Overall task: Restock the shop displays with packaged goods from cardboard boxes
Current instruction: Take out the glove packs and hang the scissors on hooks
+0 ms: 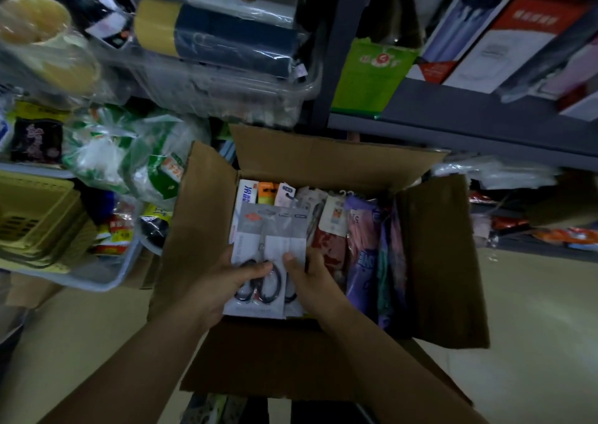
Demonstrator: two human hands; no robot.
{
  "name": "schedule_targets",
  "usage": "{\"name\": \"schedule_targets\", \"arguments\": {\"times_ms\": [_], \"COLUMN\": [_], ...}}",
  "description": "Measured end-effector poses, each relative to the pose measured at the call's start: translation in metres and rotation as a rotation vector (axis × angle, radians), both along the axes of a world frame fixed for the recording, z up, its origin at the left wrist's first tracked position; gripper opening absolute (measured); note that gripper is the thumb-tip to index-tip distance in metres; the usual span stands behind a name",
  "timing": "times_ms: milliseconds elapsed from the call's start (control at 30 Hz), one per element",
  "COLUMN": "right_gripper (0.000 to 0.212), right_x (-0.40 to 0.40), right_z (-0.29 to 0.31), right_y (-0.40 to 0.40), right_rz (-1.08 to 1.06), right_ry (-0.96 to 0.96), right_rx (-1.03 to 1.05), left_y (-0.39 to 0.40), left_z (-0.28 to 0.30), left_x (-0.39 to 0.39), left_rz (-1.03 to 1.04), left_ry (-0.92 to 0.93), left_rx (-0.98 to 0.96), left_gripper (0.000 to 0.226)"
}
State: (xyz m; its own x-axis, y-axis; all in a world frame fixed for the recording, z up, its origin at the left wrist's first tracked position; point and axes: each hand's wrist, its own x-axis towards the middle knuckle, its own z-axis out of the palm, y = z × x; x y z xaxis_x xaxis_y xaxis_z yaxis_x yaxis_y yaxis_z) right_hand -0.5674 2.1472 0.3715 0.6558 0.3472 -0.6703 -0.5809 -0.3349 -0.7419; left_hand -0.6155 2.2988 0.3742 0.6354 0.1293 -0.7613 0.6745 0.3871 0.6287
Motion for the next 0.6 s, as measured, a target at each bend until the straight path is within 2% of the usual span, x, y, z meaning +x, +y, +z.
{"name": "schedule_targets", "arguments": {"times_ms": [67, 133, 200, 300, 433, 533, 600], "right_gripper": [0.029, 0.035, 0.050, 0.067, 0.090, 0.085, 0.082], "right_x": [0.004, 0.012, 0.022, 0.034, 0.048, 0.056, 0.056], "right_z": [-0.009, -0.018, -0.022, -0.032, -0.057, -0.069, -0.079], "right_y": [-0.022, -0.054, -0.088, -0.127, -0.134, -0.132, -0.128], "right_rz": [-0.015, -0.086, -0.136, -0.089, 0.028, 0.182, 0.227], "right_ry": [-0.060, -0.164, -0.240, -0.236, -0.195, -0.205, -0.195], "right_rx": [-0.126, -0.302, -0.502, -0.723, -1.009, -1.133, -1.095], "left_y": [-0.008, -0.018, -0.027, -0.032, -0.023, -0.017, -0.017], "left_z": [-0.006, -0.015, -0.026, -0.042, -0.057, -0.057, -0.052], "left_x": [0.006, 0.012, 0.020, 0.028, 0.021, 0.011, 0.006], "left_rz": [-0.028, -0.059, -0.067, -0.052, -0.071, -0.036, -0.001], "left_ry": [0.031, 0.048, 0.065, 0.097, 0.110, 0.096, 0.093], "left_rx": [-0.014, -0.015, -0.004, 0.034, 0.061, 0.056, 0.047], "left_gripper": [0.041, 0.043, 0.044, 0.035, 0.036, 0.030, 0.030]}}
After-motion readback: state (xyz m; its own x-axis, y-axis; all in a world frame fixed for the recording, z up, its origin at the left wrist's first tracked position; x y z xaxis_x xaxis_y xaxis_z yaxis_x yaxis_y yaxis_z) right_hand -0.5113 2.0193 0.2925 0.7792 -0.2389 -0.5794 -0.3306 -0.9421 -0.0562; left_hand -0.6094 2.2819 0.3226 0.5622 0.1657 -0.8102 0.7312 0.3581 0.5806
